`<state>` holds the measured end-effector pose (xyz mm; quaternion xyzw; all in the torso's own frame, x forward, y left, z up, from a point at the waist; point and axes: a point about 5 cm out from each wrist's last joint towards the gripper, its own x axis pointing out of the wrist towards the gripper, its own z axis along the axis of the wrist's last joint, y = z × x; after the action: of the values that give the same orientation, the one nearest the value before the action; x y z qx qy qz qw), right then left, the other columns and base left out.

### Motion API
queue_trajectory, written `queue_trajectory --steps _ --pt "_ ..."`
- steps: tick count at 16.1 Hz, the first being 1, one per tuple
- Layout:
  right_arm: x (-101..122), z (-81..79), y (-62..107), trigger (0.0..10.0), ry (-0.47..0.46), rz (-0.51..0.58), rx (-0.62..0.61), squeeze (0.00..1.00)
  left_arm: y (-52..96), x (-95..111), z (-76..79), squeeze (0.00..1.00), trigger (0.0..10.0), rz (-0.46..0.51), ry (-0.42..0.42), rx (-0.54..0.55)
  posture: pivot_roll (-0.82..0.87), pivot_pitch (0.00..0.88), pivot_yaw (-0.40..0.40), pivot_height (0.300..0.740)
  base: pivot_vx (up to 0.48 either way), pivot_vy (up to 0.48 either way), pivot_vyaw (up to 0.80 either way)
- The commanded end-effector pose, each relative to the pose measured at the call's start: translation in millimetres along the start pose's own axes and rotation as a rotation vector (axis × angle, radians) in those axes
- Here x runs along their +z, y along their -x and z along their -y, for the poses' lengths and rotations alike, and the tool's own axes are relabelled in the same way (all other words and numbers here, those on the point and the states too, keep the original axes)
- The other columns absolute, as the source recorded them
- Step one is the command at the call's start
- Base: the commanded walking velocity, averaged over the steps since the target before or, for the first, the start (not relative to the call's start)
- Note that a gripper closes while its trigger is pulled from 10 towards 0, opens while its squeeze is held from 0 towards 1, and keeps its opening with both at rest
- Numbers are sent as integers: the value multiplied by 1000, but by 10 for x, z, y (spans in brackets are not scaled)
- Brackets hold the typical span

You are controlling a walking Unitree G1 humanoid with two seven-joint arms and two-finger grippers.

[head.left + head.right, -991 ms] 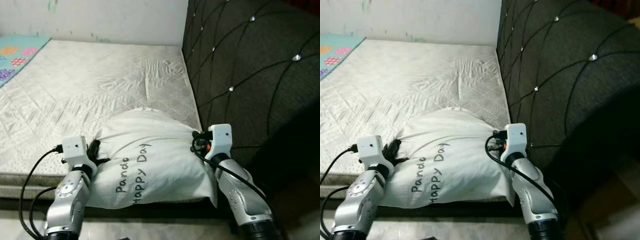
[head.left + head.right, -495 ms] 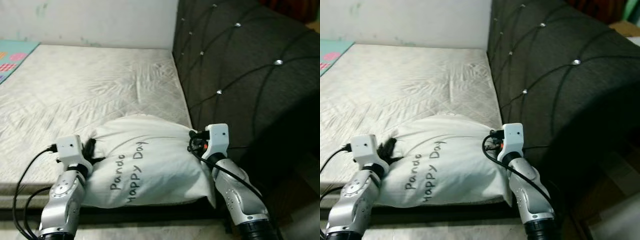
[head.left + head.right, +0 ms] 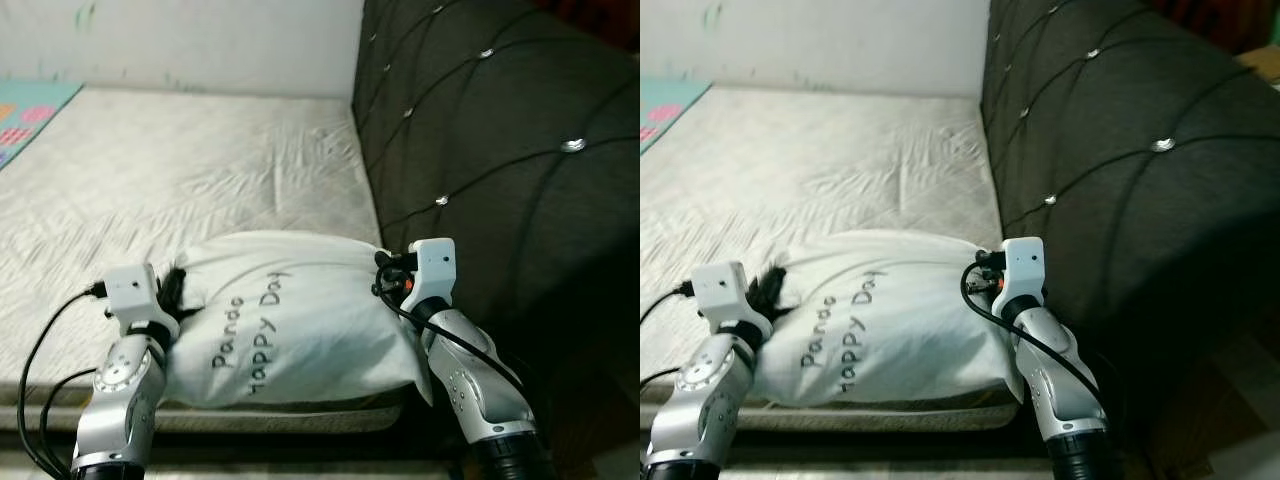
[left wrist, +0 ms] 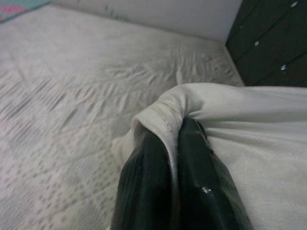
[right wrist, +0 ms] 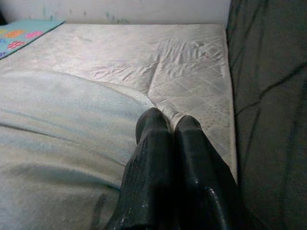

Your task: Clean up the room

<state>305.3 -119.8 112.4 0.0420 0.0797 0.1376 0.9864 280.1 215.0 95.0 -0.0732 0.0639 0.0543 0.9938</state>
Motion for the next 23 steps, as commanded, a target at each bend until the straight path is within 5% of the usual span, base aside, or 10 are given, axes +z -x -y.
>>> queue_trajectory --steps 1,10,11,14,18,20,23 --pt "251 319 83 10000 39 117 -131 0 12 159 -172 0 10000 80 -11 85 -118 0 -17 740 375 0 0" --pt "212 328 93 10000 46 102 -129 0 35 46 -163 0 10000 33 1 93 -117 0 -17 740 122 0 0" --pt "161 328 85 10000 79 67 -117 0 43 -99 -187 0 10000 -60 -31 105 -115 0 -16 740 0 0 0" --pt "144 202 -26 10000 166 29 -17 0 22 -113 -379 0 10000 -78 -65 193 -112 0 -16 740 0 0 0" --pt "235 -109 -466 10000 243 -36 130 0 -309 218 -784 0 10000 -53 -114 317 -99 0 -39 740 0 0 0" --pt "347 -204 -626 10000 204 -21 122 0 -472 402 -781 0 10000 -20 -101 325 -92 0 -46 740 0 0 0" --pt "913 -397 -875 10000 104 146 62 0 -767 1090 -523 0 10000 190 -70 274 -91 0 -47 740 0 0 0"
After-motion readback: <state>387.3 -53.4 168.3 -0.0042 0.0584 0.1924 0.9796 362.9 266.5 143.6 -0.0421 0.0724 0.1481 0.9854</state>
